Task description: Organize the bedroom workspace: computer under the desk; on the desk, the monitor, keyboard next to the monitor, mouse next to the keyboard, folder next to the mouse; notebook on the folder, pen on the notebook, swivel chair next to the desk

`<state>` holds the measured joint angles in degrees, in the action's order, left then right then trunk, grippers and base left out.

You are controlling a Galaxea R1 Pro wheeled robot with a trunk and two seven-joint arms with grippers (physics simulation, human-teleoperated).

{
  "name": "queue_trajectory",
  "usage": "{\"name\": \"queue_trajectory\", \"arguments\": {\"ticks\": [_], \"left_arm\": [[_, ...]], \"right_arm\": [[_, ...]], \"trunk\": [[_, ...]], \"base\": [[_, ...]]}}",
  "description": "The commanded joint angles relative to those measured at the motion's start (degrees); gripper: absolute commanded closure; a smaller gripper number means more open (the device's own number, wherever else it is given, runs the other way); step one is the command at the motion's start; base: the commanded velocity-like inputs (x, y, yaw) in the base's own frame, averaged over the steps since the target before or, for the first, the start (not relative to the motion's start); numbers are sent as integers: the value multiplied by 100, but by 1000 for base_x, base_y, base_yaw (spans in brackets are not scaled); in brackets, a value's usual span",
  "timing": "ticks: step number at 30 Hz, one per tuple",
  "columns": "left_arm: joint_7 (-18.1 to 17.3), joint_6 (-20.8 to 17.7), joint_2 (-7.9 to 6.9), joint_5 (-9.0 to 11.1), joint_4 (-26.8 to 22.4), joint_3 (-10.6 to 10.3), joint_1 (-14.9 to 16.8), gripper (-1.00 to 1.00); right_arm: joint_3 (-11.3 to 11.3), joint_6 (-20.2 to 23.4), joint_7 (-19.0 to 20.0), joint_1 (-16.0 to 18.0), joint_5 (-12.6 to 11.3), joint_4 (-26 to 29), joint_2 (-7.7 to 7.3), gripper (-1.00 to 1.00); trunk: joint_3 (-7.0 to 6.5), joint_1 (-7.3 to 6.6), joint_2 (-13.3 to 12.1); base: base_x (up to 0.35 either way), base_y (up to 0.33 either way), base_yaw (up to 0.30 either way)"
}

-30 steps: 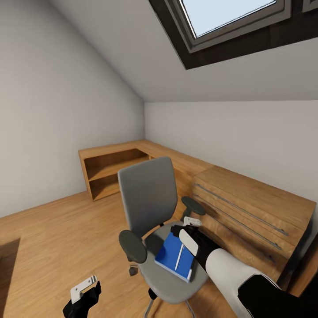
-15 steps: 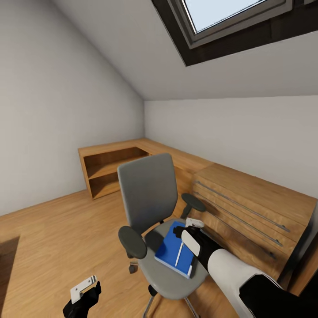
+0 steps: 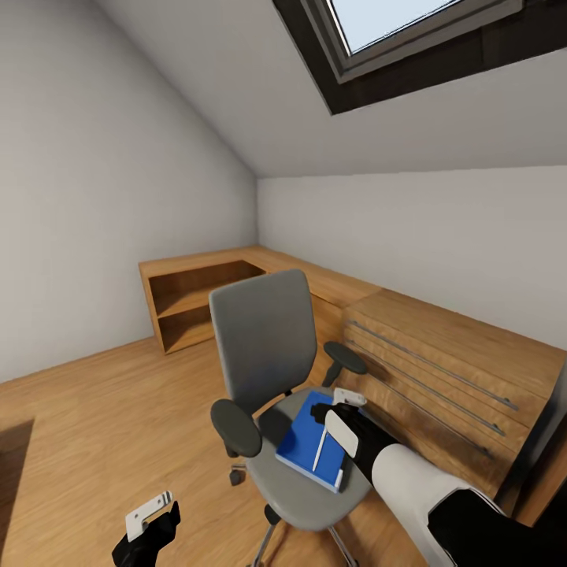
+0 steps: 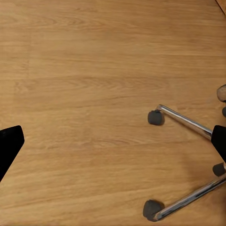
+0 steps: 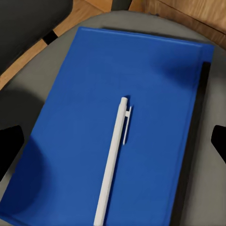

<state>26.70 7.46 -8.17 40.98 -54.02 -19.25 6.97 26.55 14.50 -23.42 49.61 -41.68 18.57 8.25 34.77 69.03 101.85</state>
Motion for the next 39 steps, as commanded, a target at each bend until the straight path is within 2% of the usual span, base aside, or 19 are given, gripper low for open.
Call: {"name": "queue_trajectory", "arguments": {"ticks": [1,6,28,39], "left_arm": [[37,45,-9,60,-3,-35,6,-100],[37,45,-9,60,-3,-35,6,-100],[37,37,-11,60,5,-35,6,-100],[37,36,-12,60,6,-36,6,-100]], "right_arm": [[50,20,-41,5,-32,-34,-1,-100],[52,-46,-40,5,-26,-129,1,-100],[83,-70,-47,5,-18,-108,35,-100],[96,-96,-57,5,-16,-74,73,-100]], "trunk": [[7,0,5],[7,0,5],[402,483,887],[402,483,887]], "base": [[0,0,0],[0,0,0],[0,0,0],[0,0,52]]}}
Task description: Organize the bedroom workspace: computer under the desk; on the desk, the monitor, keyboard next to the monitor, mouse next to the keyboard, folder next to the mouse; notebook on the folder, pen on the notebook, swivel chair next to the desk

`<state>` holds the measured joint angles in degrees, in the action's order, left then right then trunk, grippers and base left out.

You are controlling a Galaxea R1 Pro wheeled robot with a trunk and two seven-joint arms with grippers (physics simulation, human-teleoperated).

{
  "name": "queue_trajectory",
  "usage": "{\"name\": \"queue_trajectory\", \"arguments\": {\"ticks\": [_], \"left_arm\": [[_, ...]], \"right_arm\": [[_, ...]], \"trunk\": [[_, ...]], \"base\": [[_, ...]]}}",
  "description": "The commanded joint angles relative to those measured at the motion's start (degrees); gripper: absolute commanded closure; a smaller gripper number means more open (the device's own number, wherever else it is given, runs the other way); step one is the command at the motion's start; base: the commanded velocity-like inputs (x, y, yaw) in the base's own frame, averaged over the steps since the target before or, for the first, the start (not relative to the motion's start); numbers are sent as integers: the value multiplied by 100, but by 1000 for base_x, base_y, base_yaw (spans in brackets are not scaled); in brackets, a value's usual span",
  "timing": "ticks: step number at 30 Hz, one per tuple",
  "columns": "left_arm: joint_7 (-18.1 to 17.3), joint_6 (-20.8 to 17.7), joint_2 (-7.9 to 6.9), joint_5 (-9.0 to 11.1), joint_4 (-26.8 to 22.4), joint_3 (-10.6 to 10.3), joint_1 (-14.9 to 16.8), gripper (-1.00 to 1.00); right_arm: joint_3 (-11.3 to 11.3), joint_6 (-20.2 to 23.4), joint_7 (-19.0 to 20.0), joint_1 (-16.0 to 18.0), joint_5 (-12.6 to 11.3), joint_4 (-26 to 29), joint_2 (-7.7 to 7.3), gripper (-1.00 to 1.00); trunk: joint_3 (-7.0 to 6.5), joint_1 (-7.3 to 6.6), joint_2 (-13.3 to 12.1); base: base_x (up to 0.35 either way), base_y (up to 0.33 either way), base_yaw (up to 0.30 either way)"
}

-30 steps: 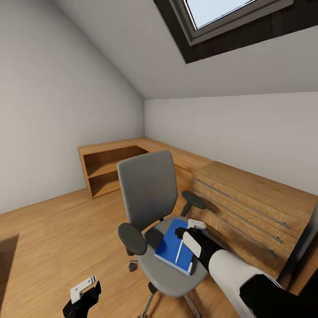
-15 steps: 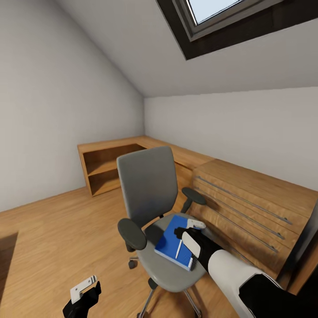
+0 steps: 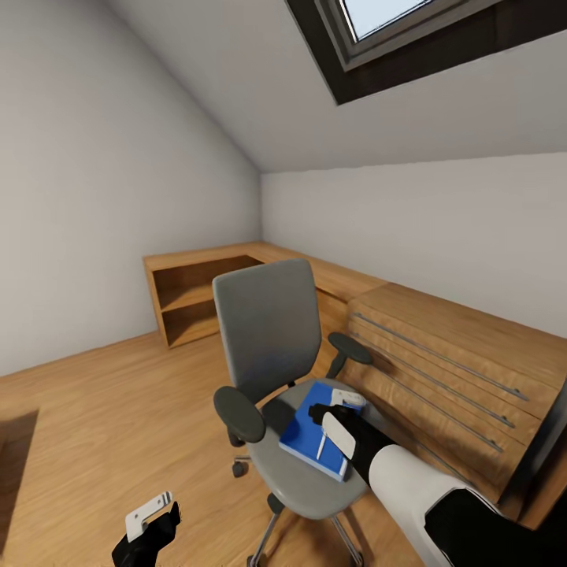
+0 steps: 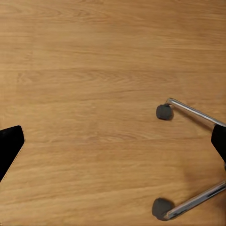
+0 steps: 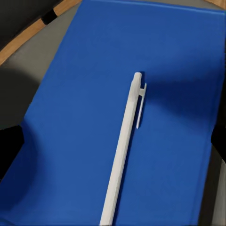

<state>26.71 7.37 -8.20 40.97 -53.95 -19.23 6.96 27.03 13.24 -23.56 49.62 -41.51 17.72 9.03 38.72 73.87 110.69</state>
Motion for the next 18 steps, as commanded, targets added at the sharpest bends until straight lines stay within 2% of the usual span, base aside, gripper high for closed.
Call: {"name": "queue_trajectory", "arguments": {"ticks": [1,6,18], "left_arm": [[36,46,-9,59,-1,-37,7,-100],[36,46,-8,60,-1,-37,7,-100],[36,46,-6,62,-1,-45,7,-100]], "right_arm": [[48,30,-43,4,-33,12,-2,-100],[44,29,-44,4,-33,12,-4,-100],[31,37,-44,4,-32,2,-15,-100]], "trunk": [[6,-1,3],[6,-1,3],[6,-1,3]], "base": [[0,0,226],[0,0,150],[0,0,16]]}}
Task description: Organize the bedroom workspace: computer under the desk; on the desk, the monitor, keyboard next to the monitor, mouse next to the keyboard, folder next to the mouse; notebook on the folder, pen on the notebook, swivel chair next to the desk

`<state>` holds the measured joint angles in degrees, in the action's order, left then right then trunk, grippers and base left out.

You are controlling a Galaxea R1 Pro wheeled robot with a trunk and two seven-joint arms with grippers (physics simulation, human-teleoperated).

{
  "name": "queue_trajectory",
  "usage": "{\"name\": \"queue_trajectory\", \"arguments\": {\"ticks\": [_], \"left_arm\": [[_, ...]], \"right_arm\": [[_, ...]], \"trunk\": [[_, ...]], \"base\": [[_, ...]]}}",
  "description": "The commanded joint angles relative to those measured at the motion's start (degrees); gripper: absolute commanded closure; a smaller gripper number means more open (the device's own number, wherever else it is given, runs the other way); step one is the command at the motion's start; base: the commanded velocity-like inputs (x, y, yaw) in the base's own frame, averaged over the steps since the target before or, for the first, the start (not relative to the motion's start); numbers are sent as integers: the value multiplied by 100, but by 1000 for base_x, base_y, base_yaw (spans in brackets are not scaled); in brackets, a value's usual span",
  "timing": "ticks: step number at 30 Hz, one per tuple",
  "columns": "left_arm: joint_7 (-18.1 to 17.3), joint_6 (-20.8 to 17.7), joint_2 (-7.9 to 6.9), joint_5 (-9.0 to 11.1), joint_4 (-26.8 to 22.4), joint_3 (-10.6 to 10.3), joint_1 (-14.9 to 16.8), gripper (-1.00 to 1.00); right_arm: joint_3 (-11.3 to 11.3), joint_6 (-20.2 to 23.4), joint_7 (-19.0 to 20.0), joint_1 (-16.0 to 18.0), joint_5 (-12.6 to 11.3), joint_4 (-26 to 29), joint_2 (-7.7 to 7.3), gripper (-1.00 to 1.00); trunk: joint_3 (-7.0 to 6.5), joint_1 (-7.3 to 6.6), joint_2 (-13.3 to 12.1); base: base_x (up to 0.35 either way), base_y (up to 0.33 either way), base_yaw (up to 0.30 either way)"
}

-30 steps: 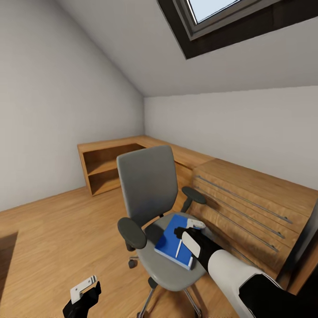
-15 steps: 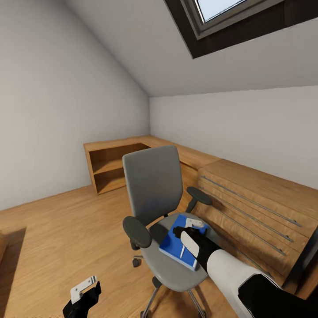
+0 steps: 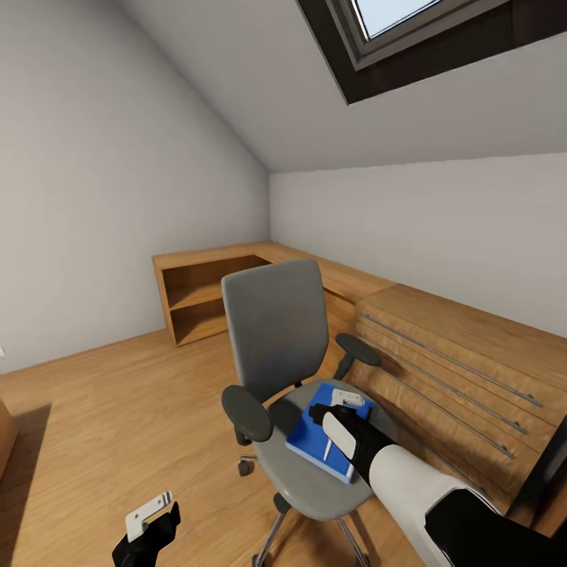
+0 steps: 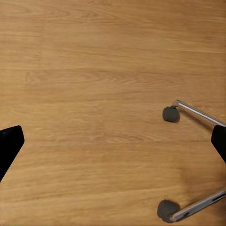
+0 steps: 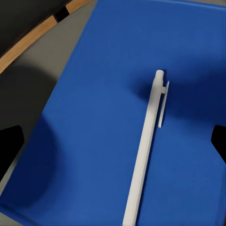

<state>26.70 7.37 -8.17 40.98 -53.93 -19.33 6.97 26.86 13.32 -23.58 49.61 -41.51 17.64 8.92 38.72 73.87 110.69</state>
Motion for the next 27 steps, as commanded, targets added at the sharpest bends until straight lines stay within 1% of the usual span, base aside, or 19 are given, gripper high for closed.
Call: {"name": "queue_trajectory", "arguments": {"ticks": [1,2,8,12,17,23,27], "left_arm": [[37,45,-9,60,-3,-36,6,-100],[37,45,-9,60,-3,-36,6,-100],[37,45,-9,59,-3,-36,6,-100],[37,45,-9,59,-3,-36,6,-100],[37,45,-9,40,-3,-39,6,-100],[37,45,-7,19,-3,-44,6,-100],[37,45,-5,15,-3,-45,6,-100]], "right_arm": [[48,30,-41,5,-32,9,-4,-100],[48,30,-41,5,-32,7,-4,-100],[45,30,-41,5,-32,-11,-11,-100],[39,25,-41,5,-32,-15,-14,-100],[39,22,-33,5,-32,-22,-14,-100],[39,22,-28,5,-32,-22,-17,-100],[39,27,-24,5,-32,-19,-19,-100]], "trunk": [[6,-1,3],[6,-1,3],[114,131,244],[114,131,244],[204,241,444],[204,241,444],[275,329,605]], "base": [[0,0,0],[0,0,0],[0,0,0],[0,0,0],[0,0,0],[0,0,0],[0,0,0]]}}
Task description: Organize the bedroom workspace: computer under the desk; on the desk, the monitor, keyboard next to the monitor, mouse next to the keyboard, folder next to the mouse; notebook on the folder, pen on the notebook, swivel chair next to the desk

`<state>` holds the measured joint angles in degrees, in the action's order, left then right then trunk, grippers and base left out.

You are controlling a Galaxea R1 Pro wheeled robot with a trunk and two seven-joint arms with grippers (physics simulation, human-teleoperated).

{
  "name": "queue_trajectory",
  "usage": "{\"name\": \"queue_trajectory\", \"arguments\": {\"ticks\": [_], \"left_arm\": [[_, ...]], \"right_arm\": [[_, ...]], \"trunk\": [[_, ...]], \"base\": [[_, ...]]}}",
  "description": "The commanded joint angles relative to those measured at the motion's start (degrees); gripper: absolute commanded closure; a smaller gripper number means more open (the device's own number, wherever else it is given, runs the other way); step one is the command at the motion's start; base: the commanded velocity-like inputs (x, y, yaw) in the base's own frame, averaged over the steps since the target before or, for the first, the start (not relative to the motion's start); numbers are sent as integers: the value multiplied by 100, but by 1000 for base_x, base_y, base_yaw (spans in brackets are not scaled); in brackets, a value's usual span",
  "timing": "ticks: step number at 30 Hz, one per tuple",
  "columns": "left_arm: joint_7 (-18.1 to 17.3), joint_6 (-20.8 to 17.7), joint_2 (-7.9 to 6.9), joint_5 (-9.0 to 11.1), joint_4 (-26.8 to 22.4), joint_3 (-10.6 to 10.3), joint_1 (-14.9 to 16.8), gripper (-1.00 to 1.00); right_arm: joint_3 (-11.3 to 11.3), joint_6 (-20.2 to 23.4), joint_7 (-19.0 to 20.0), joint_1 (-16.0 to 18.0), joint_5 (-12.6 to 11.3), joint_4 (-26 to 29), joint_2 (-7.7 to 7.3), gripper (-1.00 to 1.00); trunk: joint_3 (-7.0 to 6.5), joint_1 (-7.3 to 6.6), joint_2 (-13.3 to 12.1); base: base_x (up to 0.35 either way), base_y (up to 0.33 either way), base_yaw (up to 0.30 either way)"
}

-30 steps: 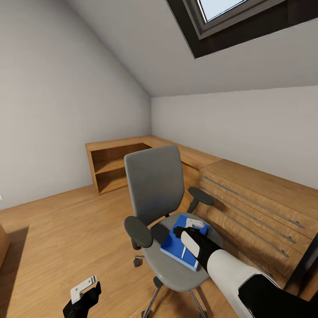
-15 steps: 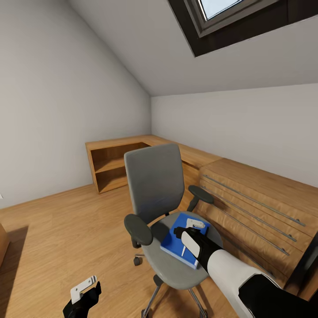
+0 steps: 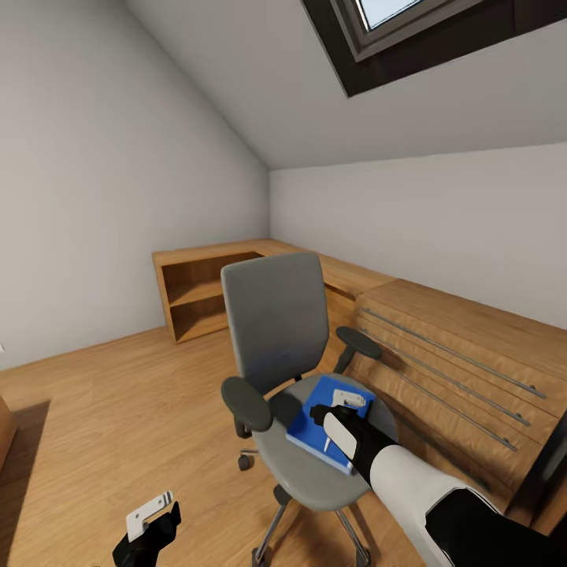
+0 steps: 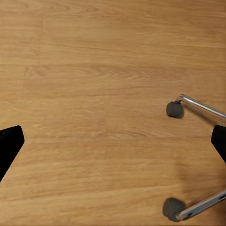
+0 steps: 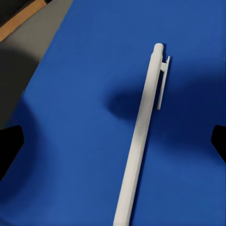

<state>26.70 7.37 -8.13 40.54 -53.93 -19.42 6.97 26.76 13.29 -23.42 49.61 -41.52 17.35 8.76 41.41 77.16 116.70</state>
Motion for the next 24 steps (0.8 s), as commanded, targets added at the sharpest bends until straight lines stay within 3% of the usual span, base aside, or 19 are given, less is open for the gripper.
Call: {"name": "queue_trajectory", "arguments": {"ticks": [1,24], "left_arm": [[37,47,-11,59,-3,-36,6,-100],[37,63,-5,50,-6,-44,6,-100]], "right_arm": [[48,28,-41,5,-31,12,-3,-100],[48,25,-57,5,-26,32,-6,-100]], "trunk": [[24,22,44],[168,198,365]], "base": [[0,0,0],[0,0,0]]}}
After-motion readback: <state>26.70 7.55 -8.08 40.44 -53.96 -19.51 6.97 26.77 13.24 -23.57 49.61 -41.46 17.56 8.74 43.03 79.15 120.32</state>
